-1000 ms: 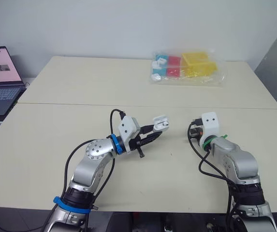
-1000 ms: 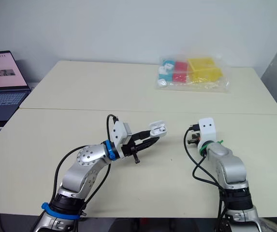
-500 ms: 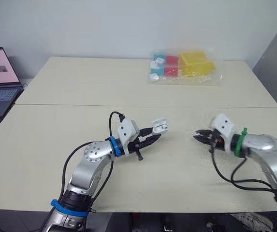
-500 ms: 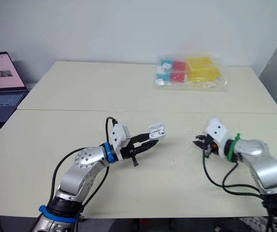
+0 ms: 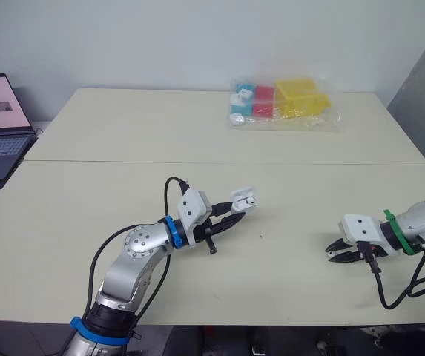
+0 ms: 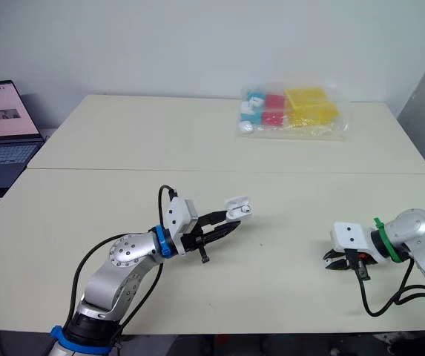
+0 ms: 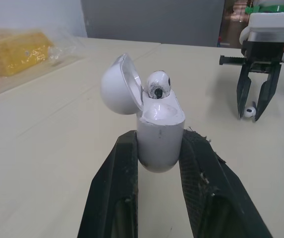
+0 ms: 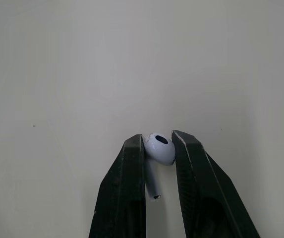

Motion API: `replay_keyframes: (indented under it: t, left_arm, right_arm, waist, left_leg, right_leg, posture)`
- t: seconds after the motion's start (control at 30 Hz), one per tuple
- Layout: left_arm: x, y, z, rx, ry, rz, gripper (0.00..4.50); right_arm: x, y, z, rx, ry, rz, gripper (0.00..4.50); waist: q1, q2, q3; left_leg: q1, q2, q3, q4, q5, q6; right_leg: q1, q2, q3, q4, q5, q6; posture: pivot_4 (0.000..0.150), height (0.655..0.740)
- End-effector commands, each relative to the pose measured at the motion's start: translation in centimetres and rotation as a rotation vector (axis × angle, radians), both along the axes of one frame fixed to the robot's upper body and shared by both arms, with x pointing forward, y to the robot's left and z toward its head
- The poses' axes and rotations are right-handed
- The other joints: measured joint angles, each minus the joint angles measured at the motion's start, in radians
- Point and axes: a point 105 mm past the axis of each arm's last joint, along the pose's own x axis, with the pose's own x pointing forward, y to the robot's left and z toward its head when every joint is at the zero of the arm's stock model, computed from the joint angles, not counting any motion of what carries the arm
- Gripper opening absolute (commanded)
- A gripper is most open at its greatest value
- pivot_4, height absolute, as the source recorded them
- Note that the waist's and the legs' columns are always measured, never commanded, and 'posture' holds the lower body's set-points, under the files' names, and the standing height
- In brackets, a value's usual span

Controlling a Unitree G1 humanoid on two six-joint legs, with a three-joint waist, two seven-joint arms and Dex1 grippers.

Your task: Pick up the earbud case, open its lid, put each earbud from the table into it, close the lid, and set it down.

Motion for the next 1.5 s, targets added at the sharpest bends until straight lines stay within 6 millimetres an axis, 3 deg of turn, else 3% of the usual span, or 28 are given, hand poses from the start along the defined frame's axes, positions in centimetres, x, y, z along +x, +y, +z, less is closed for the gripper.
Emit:
replay_keyframes:
  t: [0.03,0.33,0.53,0.6,0.7,0.87,0.97,1.03,1.1,1.2,1.33,1.5]
  left_arm:
    - [-0.6,-0.3,1.2,-0.022,-0.041,-0.017,0.79]
    - [-0.7,-0.2,1.2,-0.018,-0.034,-0.016,0.79]
    - [-0.7,-0.3,1.2,-0.018,-0.031,-0.016,0.79]
    - [-0.7,-0.2,1.2,-0.019,-0.031,-0.015,0.79]
    - [-0.7,-0.3,1.2,-0.019,-0.031,-0.013,0.79]
    - [-0.7,0.0,1.1,-0.019,-0.029,-0.003,0.79]
    - [-0.8,0.0,1.0,-0.022,-0.027,0.000,0.79]
    - [-0.8,-0.1,1.0,-0.024,-0.025,0.001,0.79]
    - [-0.9,-0.4,0.8,-0.035,-0.015,-0.003,0.79]
    - [-1.0,-0.7,0.6,-0.038,-0.013,-0.010,0.79]
    - [-0.8,-1.1,0.5,-0.048,-0.014,-0.010,0.79]
    - [-0.9,-1.2,0.1,-0.052,-0.010,-0.007,0.79]
  right_arm:
    - [0.6,0.2,0.1,-0.009,-0.023,0.016,0.45]
    - [0.4,-0.3,-0.3,-0.022,0.002,-0.004,0.45]
    - [0.9,-0.4,-0.2,-0.042,-0.038,0.022,2.52]
    - [0.9,-0.2,0.1,-0.034,-0.044,0.027,2.73]
    - [1.0,-0.1,0.6,-0.018,-0.053,0.028,2.77]
    - [0.7,0.5,3.8,0.036,-0.081,0.000,2.77]
    - [0.2,0.8,4.7,0.050,-0.078,-0.055,2.77]
    - [-0.3,1.0,4.7,0.047,-0.066,-0.079,2.77]
    - [-0.7,0.3,4.2,-0.077,-0.023,-0.264,2.77]
    - [-2.1,1.8,4.2,-0.054,0.039,-0.235,2.77]
    - [-0.1,1.9,2.8,-0.107,-0.017,-0.375,2.77]
    - [0.9,1.9,1.7,-0.153,-0.025,-0.390,2.77]
  waist:
    - [0.000,0.000,0.000]
    - [0.001,0.000,0.000]
    - [0.001,0.000,0.000]
    - [0.001,0.000,0.000]
    - [0.001,0.000,0.000]
    - [0.001,0.000,0.000]
    - [0.003,0.000,0.000]
    - [0.004,0.000,0.000]
    - [0.004,0.001,0.000]
    - [0.003,0.001,0.000]
    - [0.002,0.001,0.000]
    - [0.001,0.001,0.000]
  left_leg:
    - [0.000,0.000,0.000,0.000,0.000,0.000]
    - [0.001,0.000,0.000,0.000,0.000,0.000]
    - [0.004,0.000,0.002,0.001,0.000,0.000]
    - [0.004,0.000,0.003,0.001,0.000,0.000]
    - [0.005,0.000,0.002,0.001,0.000,0.000]
    - [0.004,0.000,0.003,0.000,0.000,0.000]
    - [0.004,0.000,0.003,0.000,0.000,0.000]
    - [0.004,0.000,0.002,0.000,0.000,0.000]
    - [0.004,0.000,0.002,0.000,0.000,0.000]
    - [0.004,0.000,0.003,0.000,0.000,0.000]
    - [0.004,0.000,0.003,0.000,0.000,0.000]
    - [0.003,-0.001,0.003,0.000,0.000,0.000]
  right_leg:
    - [0.000,0.000,0.000,0.000,0.000,0.000]
    - [0.001,0.000,0.000,0.000,0.000,0.000]
    - [0.003,0.000,0.001,0.000,0.000,0.000]
    - [0.003,0.000,0.001,0.000,0.000,0.000]
    - [0.004,-0.001,0.001,0.000,0.000,0.000]
    - [0.003,-0.001,0.001,0.000,0.000,0.000]
    - [0.003,-0.001,0.001,0.000,0.000,0.000]
    - [0.003,-0.001,0.001,0.000,0.000,0.000]
    - [0.003,-0.001,0.001,0.001,0.000,0.000]
    - [0.002,-0.002,0.001,0.001,0.000,0.000]
    - [0.002,-0.002,0.001,0.001,0.000,0.000]
    - [0.001,-0.002,0.001,0.000,0.000,0.000]
  posture:
    - [0.150,0.7359]
    - [0.150,0.7359]
    - [0.150,0.7359]
    - [0.150,0.7359]
    - [0.150,0.7359]
    - [0.150,0.7359]
    - [0.150,0.7359]
    - [0.150,0.7359]
    - [0.150,0.7359]
    - [0.150,0.7359]
    - [0.150,0.7359]
    - [0.150,0.7359]
